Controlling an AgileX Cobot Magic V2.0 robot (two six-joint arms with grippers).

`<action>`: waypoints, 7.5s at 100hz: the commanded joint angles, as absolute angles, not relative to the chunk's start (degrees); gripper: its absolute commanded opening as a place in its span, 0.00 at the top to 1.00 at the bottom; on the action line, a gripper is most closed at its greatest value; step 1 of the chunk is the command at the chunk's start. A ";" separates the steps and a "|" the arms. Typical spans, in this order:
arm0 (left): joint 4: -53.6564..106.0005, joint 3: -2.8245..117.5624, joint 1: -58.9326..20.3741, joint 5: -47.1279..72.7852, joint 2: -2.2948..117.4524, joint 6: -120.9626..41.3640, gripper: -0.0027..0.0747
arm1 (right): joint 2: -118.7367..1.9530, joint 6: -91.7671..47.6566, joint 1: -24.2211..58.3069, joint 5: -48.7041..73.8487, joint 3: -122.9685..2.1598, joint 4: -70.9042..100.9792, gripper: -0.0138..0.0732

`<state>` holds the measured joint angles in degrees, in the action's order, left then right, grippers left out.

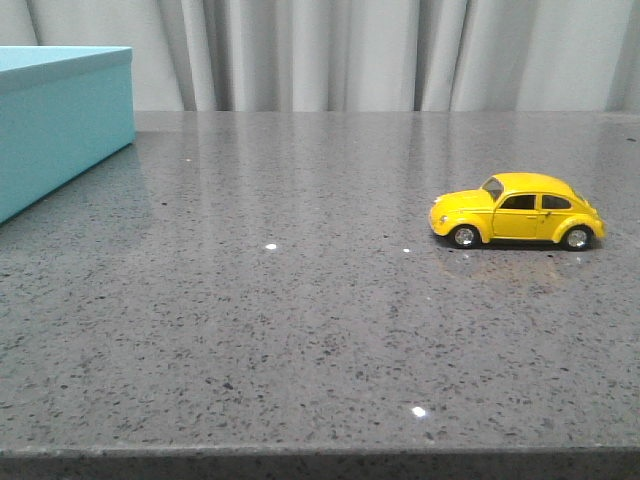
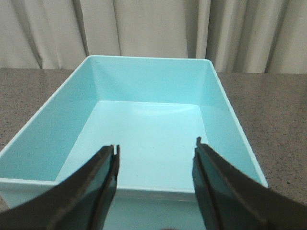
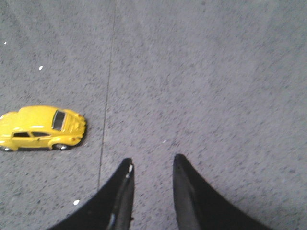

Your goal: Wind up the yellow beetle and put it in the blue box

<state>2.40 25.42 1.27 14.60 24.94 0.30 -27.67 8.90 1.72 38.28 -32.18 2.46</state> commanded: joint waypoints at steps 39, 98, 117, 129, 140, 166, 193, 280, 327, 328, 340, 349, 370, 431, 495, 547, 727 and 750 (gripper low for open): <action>2.49 27.58 1.27 9.47 26.35 0.73 0.51 | -30.24 8.73 1.34 32.60 -34.95 4.47 0.57; 2.70 27.58 1.27 7.82 26.35 0.73 0.51 | -53.14 8.73 2.93 49.70 -54.69 8.50 0.28; 2.70 27.58 1.27 6.92 26.35 0.73 0.51 | -60.24 11.54 9.21 50.66 -59.60 8.57 0.28; 2.70 27.58 1.27 6.92 26.35 0.73 0.51 | -65.20 14.29 13.10 51.80 -62.57 8.43 0.28; 2.70 27.58 1.27 6.92 26.35 0.73 0.51 | -69.84 16.58 16.14 53.66 -65.49 7.72 0.28; 2.70 27.58 1.27 6.92 26.35 0.73 0.51 | -79.37 22.25 20.54 53.88 -70.67 5.35 0.28; 2.70 27.58 1.27 6.92 26.35 0.73 0.51 | -84.55 26.43 22.01 54.58 -72.82 4.35 0.28; 2.70 27.58 1.27 6.92 26.35 0.73 0.51 | -88.24 29.40 22.48 56.11 -72.82 2.42 0.28; 2.70 27.58 1.27 6.92 26.35 0.73 0.51 | -88.58 29.24 22.48 56.36 -72.59 1.94 0.28; 2.70 27.58 1.27 6.92 26.35 0.73 0.51 | -88.58 29.24 22.48 56.36 -72.59 1.94 0.28; 2.70 27.58 1.27 6.92 26.35 0.73 0.51 | -88.58 29.15 22.29 57.31 -72.59 0.31 0.28; 2.70 27.58 1.27 6.92 26.35 0.73 0.51 | -88.58 29.15 21.93 58.02 -72.34 -1.36 0.28; 2.70 27.58 1.27 6.92 26.35 0.73 0.51 | -87.46 27.72 17.53 57.62 -70.13 -1.47 0.28; 2.70 27.58 1.27 6.92 26.35 0.73 0.51 | -81.38 19.61 6.07 53.96 -65.27 0.00 0.28; 2.70 27.58 1.27 6.92 26.35 0.73 0.51 | -66.09 18.81 10.31 54.81 -67.90 2.53 0.28; 4.34 27.58 1.27 6.92 26.35 0.73 0.51 | -52.06 18.68 10.36 44.69 -58.26 2.53 0.28; -0.68 81.88 -25.52 60.85 92.98 -55.60 0.34 | -45.28 18.17 10.36 45.84 -57.24 4.73 0.28; -0.83 81.88 -25.52 59.44 95.49 -55.60 0.41 | -45.28 18.17 10.36 45.84 -57.24 4.73 0.28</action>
<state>-0.98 80.07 -25.07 61.09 96.98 -55.61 -45.77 18.70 10.38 49.01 -55.96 4.49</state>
